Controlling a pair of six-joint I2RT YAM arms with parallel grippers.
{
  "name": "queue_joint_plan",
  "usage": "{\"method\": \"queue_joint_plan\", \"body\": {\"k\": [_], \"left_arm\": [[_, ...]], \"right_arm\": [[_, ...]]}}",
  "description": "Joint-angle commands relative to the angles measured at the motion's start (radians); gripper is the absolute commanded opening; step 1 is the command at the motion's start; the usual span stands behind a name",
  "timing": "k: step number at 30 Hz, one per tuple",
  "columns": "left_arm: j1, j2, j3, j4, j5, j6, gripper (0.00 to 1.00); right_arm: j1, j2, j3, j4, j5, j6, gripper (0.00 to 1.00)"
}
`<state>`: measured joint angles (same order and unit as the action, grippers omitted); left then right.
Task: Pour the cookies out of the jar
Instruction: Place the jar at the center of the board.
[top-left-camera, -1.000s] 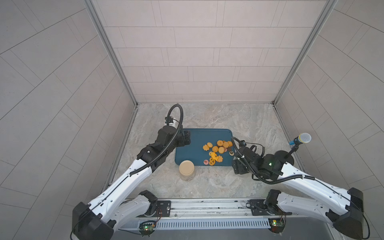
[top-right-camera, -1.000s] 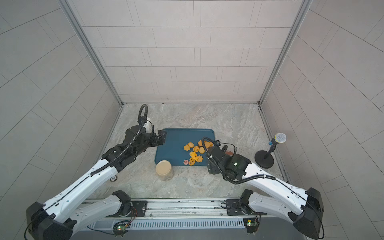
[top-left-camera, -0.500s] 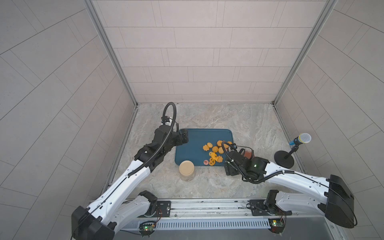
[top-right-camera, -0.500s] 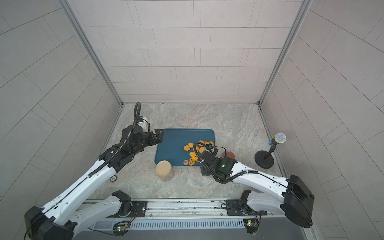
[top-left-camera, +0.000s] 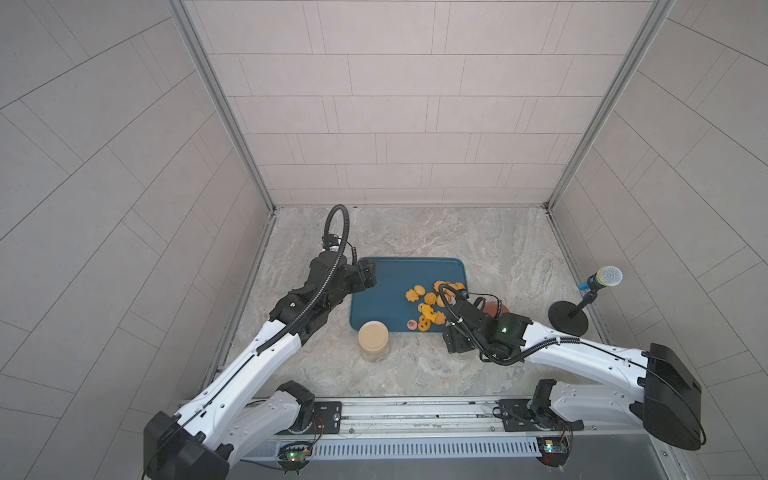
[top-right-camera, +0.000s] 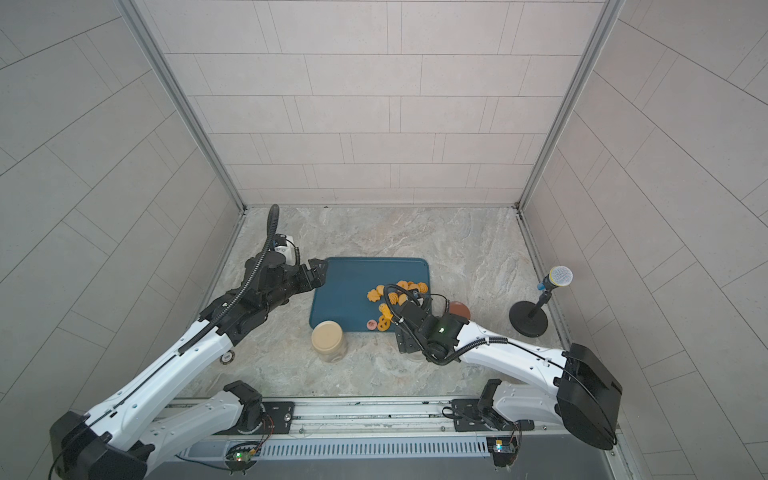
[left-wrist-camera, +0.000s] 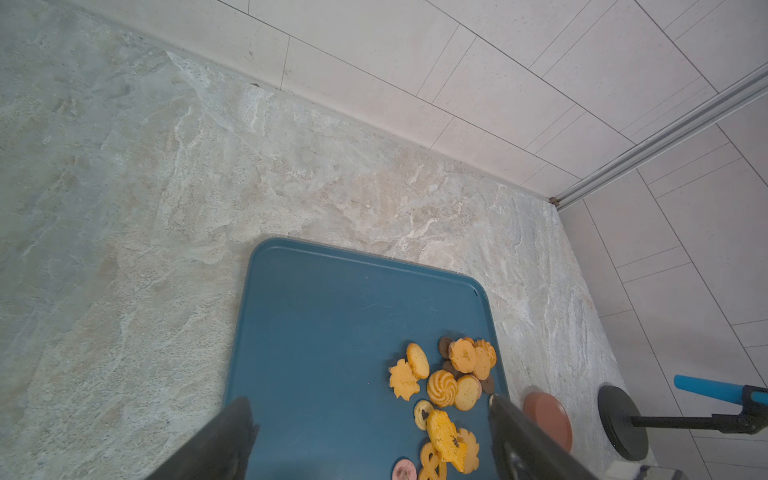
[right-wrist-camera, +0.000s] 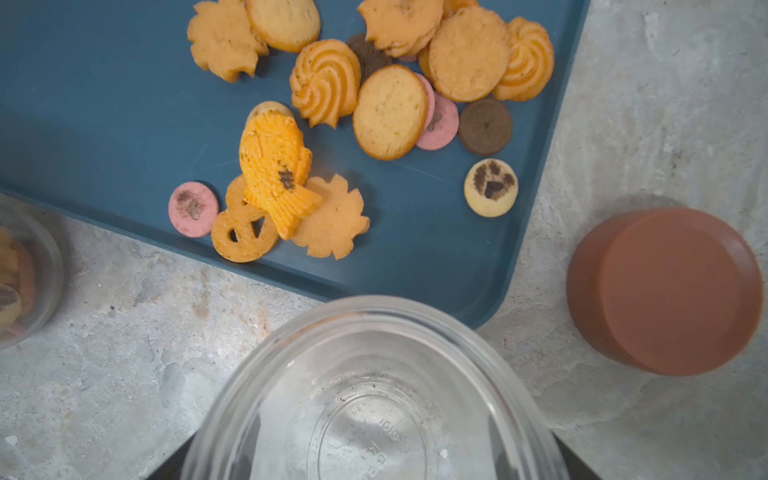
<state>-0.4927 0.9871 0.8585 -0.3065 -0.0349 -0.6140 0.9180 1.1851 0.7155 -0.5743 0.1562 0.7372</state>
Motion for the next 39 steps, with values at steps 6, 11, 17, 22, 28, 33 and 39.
{"method": "queue_joint_plan", "body": {"k": [6, 11, 17, 22, 28, 33, 39], "left_arm": [[0.008, -0.004, -0.010, 0.012, -0.013, -0.002, 0.91], [0.009, -0.006, -0.015, 0.014, -0.014, -0.001, 0.91], [0.010, -0.007, -0.024, 0.020, -0.014, -0.003, 0.91], [0.010, -0.010, -0.026, 0.018, -0.014, -0.004, 0.90], [0.011, -0.010, -0.032, 0.025, -0.013, -0.008, 0.90], [0.010, 0.004, -0.033, 0.027, -0.005, -0.020, 0.89], [0.010, 0.001, -0.030, 0.027, 0.001, -0.028, 0.88]], "right_arm": [[0.004, 0.013, 0.009, 0.025, -0.003, 0.000, 0.86], [0.004, 0.015, 0.016, 0.007, -0.013, -0.004, 0.89], [0.004, 0.011, 0.014, 0.011, -0.020, -0.010, 1.00], [0.005, 0.005, 0.016, 0.006, -0.016, -0.010, 1.00], [0.016, -0.028, 0.034, -0.039, -0.011, -0.016, 1.00], [0.019, -0.086, 0.122, -0.151, 0.034, -0.044, 1.00], [0.018, -0.094, 0.291, -0.325, 0.125, -0.074, 1.00]]}}
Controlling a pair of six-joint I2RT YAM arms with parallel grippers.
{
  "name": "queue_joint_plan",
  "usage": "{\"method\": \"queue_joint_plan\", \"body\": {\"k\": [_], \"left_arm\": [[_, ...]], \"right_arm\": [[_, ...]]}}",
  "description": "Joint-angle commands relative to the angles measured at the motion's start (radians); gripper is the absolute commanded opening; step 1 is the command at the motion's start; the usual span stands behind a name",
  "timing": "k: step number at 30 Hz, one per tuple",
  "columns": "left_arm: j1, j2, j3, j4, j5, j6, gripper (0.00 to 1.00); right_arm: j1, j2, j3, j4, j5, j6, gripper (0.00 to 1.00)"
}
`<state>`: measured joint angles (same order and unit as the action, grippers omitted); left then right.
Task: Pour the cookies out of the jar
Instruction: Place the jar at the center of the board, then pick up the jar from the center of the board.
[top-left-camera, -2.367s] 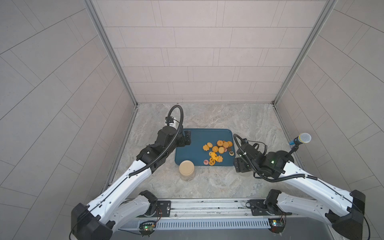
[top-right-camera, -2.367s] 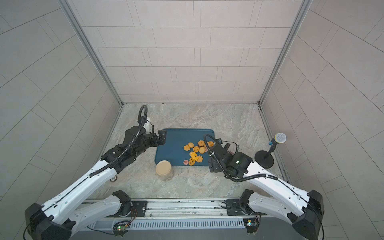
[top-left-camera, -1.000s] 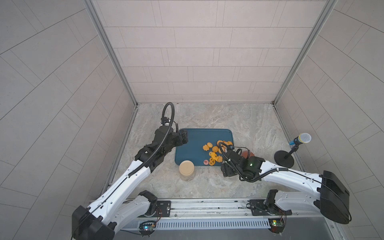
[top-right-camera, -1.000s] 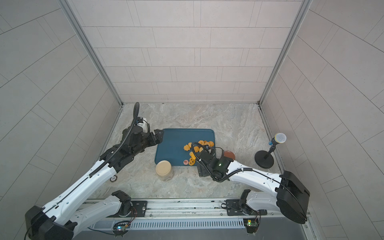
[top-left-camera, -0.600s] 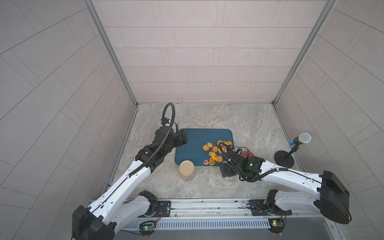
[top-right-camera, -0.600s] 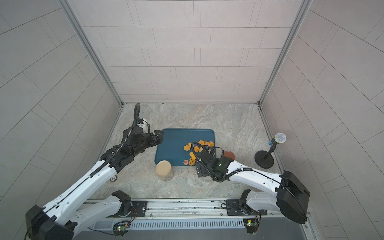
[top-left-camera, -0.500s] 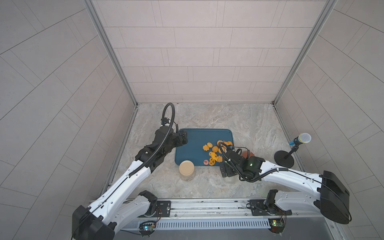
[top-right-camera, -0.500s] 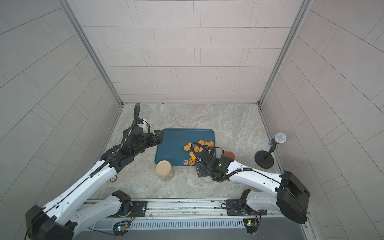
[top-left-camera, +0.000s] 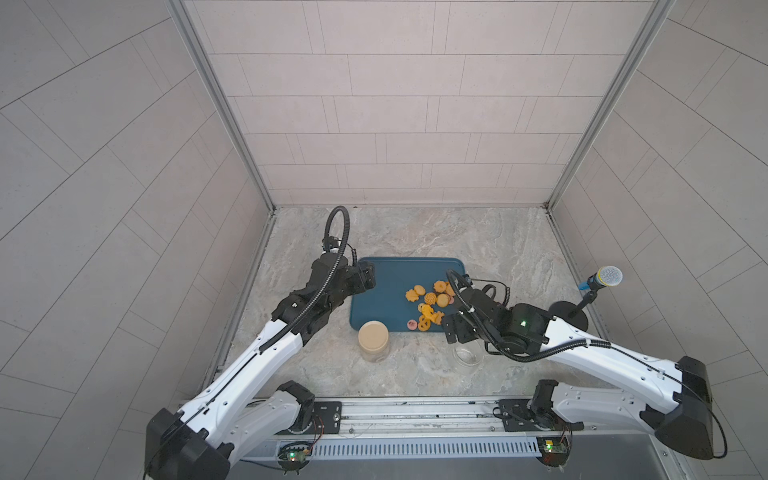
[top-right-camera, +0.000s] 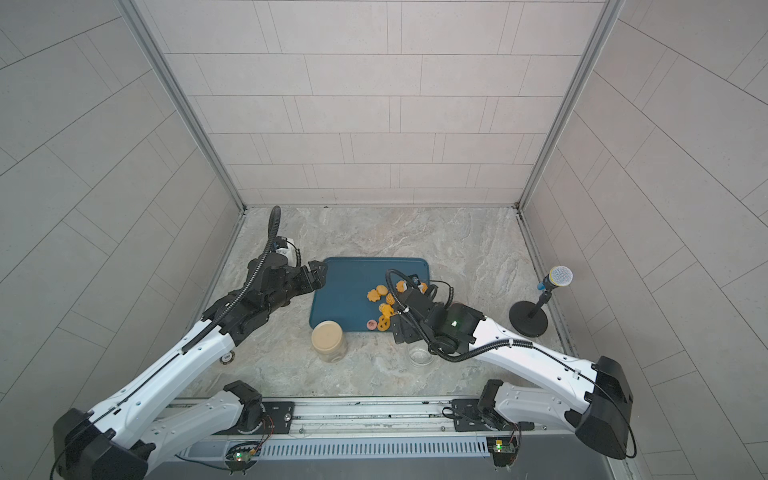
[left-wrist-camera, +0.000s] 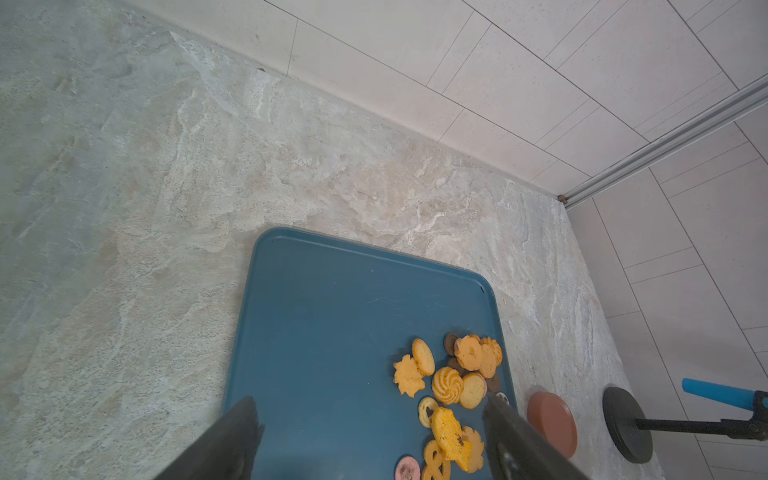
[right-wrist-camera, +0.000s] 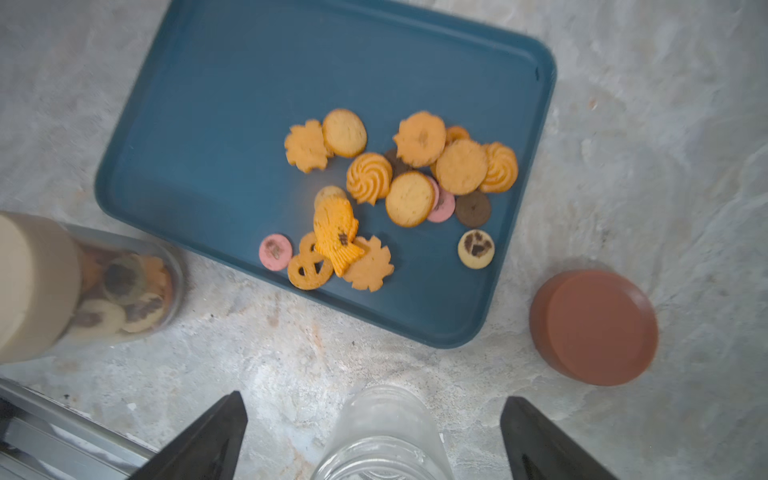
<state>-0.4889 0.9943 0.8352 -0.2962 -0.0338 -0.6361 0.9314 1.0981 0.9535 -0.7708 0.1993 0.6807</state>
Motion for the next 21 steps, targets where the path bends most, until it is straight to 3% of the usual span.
{"method": "queue_joint_plan", "body": {"k": [1, 5, 10, 21], "left_arm": [[0.006, -0.009, -0.006, 0.013, -0.002, -0.007, 0.88], [0.008, -0.017, -0.003, -0.009, 0.000, -0.007, 0.87], [0.009, -0.010, 0.054, -0.091, 0.041, 0.009, 0.82], [0.006, -0.062, 0.113, -0.326, 0.004, -0.015, 0.76]], "right_arm": [[0.004, 0.006, 0.087, -0.165, 0.099, -0.019, 1.00], [0.004, 0.061, 0.202, -0.263, 0.139, -0.016, 0.97], [0.005, 0.083, 0.270, -0.253, 0.136, -0.002, 0.96], [0.003, 0.057, 0.224, -0.085, 0.053, -0.044, 0.96]]}}
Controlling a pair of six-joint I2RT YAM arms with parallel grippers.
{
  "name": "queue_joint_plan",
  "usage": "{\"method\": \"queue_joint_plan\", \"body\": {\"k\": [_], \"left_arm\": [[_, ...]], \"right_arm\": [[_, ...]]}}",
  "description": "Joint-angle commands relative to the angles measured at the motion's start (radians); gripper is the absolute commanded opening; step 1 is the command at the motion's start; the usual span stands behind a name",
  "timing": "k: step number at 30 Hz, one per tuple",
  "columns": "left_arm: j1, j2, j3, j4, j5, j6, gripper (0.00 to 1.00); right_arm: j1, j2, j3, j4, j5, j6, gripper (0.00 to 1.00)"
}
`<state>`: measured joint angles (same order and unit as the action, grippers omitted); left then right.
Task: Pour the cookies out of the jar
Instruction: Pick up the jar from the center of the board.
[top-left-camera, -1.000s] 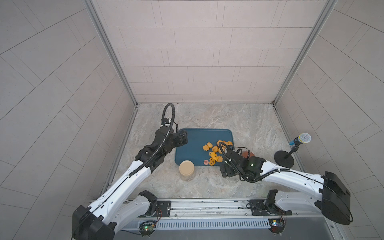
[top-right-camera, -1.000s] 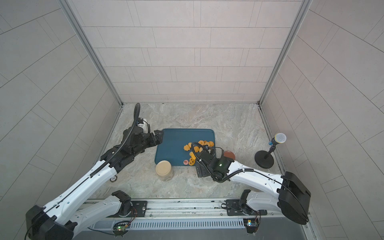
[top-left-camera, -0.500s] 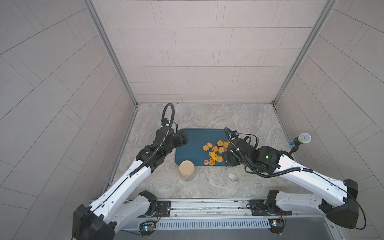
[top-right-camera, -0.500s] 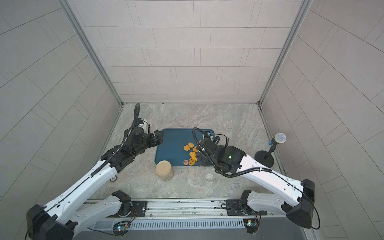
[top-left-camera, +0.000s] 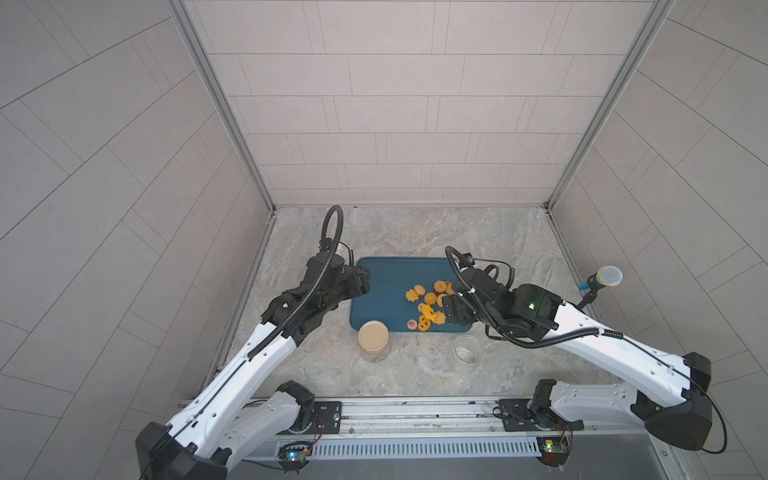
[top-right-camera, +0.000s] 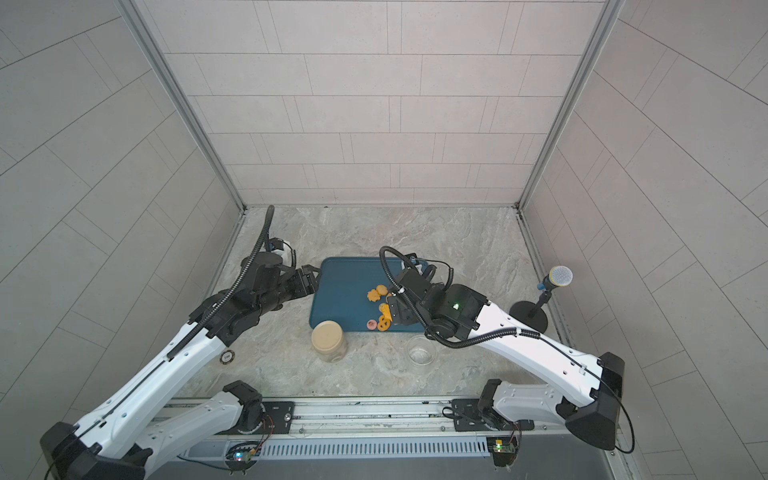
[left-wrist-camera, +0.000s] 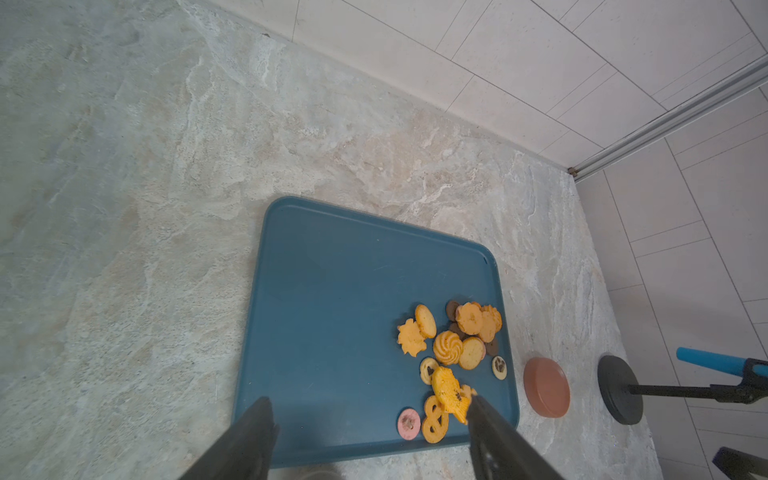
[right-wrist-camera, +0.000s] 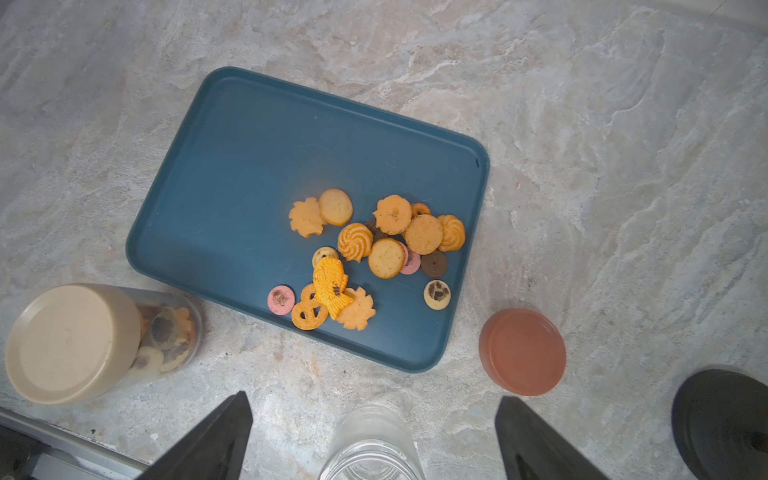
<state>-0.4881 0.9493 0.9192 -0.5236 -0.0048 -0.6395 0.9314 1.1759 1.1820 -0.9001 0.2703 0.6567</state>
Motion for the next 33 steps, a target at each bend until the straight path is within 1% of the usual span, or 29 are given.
{"method": "queue_joint_plan", "body": {"k": [1, 6, 11, 15, 18, 21, 23, 25, 28, 30, 33], "left_arm": [[0.005, -0.018, 0.030, -0.110, -0.035, -0.012, 0.76], [0.008, -0.011, 0.053, -0.156, -0.131, 0.015, 0.76], [0.009, 0.005, 0.069, -0.139, -0.196, 0.023, 0.78], [0.012, 0.023, 0.067, -0.106, -0.185, 0.021, 0.78], [0.015, 0.032, 0.059, -0.123, -0.190, 0.020, 0.78], [0.020, 0.015, 0.017, -0.131, -0.192, 0.005, 0.77], [0.036, -0.006, -0.014, -0.169, -0.203, -0.033, 0.77], [0.087, -0.018, -0.046, -0.200, -0.167, -0.075, 0.77], [0.202, -0.026, -0.122, -0.171, -0.010, -0.119, 0.72], [0.263, -0.032, -0.170, -0.139, 0.068, -0.141, 0.70], [0.322, -0.048, -0.218, -0.110, 0.123, -0.161, 0.70]], "right_arm": [[0.003, -0.019, -0.002, 0.050, -0.025, -0.029, 0.96], [0.003, -0.003, -0.003, 0.092, -0.079, -0.067, 0.96], [0.003, 0.039, 0.022, 0.098, -0.135, -0.084, 0.96], [0.010, 0.060, 0.007, 0.148, -0.161, -0.083, 0.96], [0.026, 0.084, -0.013, 0.186, -0.162, -0.060, 0.96], [0.069, 0.117, -0.017, 0.223, -0.146, -0.038, 0.97], [0.109, 0.160, 0.021, 0.219, -0.142, -0.024, 0.98], [0.154, 0.204, 0.067, 0.215, -0.140, -0.010, 0.98], [0.209, 0.262, 0.114, 0.227, -0.151, 0.000, 0.99], [0.220, 0.290, 0.114, 0.259, -0.181, 0.016, 0.99], [0.221, 0.322, 0.094, 0.316, -0.216, 0.045, 1.00]]}}
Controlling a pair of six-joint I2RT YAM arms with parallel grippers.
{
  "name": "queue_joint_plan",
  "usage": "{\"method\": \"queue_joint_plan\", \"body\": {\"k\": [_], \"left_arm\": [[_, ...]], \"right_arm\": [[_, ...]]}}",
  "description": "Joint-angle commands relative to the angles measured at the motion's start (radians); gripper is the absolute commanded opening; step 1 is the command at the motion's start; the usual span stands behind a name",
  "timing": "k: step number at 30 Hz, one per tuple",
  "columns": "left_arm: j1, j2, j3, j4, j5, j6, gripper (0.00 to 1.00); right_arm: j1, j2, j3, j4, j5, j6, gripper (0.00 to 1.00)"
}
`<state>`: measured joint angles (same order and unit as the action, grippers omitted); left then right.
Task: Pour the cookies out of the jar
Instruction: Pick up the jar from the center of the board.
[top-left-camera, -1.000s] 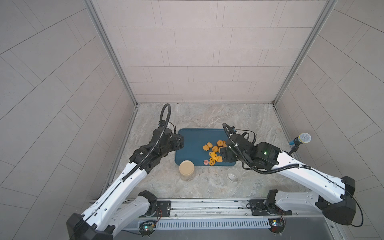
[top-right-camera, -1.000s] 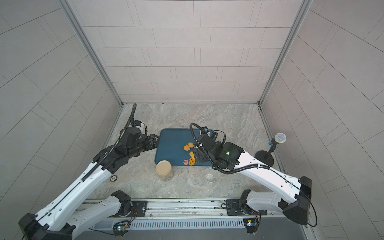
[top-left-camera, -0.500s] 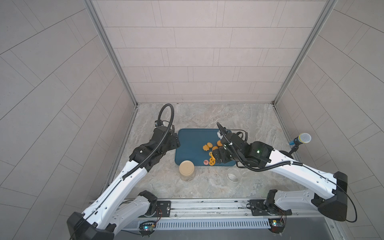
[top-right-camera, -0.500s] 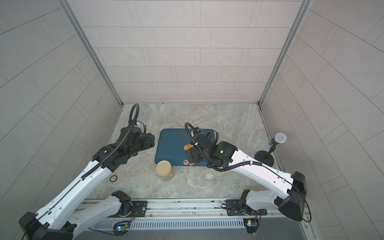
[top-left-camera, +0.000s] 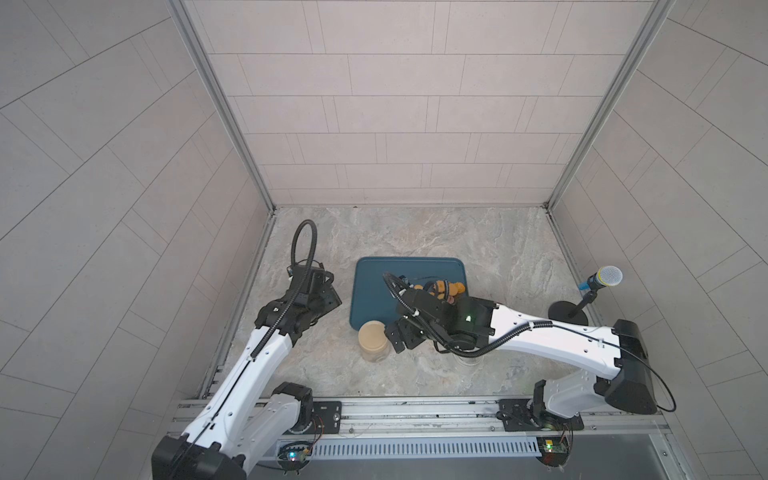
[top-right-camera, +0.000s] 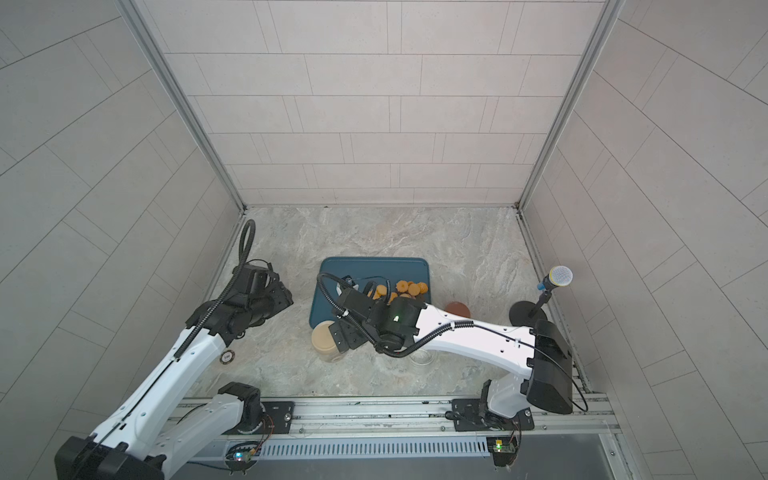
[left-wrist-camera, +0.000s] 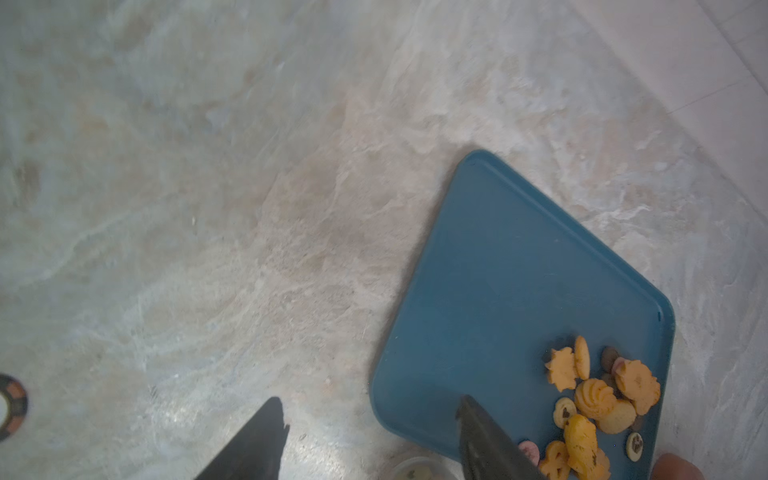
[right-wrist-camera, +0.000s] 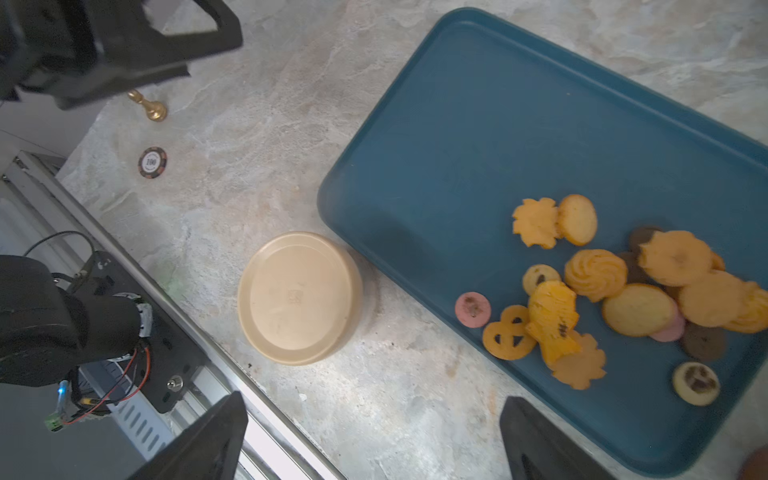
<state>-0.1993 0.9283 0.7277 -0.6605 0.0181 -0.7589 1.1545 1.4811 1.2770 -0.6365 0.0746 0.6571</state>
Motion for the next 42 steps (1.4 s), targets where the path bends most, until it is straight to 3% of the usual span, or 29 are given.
{"method": "queue_joint_plan", "body": {"k": [1, 8, 19, 34, 42], "left_arm": [[0.047, -0.031, -0.033, 0.028, 0.109, -0.043, 0.70], [0.124, -0.029, -0.043, 0.005, 0.165, -0.024, 0.72], [0.168, -0.032, -0.095, 0.009, 0.197, -0.059, 0.73], [0.200, -0.051, -0.131, 0.007, 0.220, -0.054, 0.73], [0.205, -0.063, -0.137, -0.001, 0.218, -0.050, 0.74]], "right_arm": [[-0.003, 0.034, 0.003, 0.061, -0.030, 0.047, 1.00], [0.001, 0.157, 0.078, 0.072, -0.078, 0.035, 1.00], [0.028, 0.284, 0.160, 0.074, -0.081, 0.002, 1.00], [0.095, 0.447, 0.343, -0.127, 0.123, -0.035, 1.00], [0.099, 0.494, 0.337, -0.104, 0.116, -0.028, 1.00]]}}
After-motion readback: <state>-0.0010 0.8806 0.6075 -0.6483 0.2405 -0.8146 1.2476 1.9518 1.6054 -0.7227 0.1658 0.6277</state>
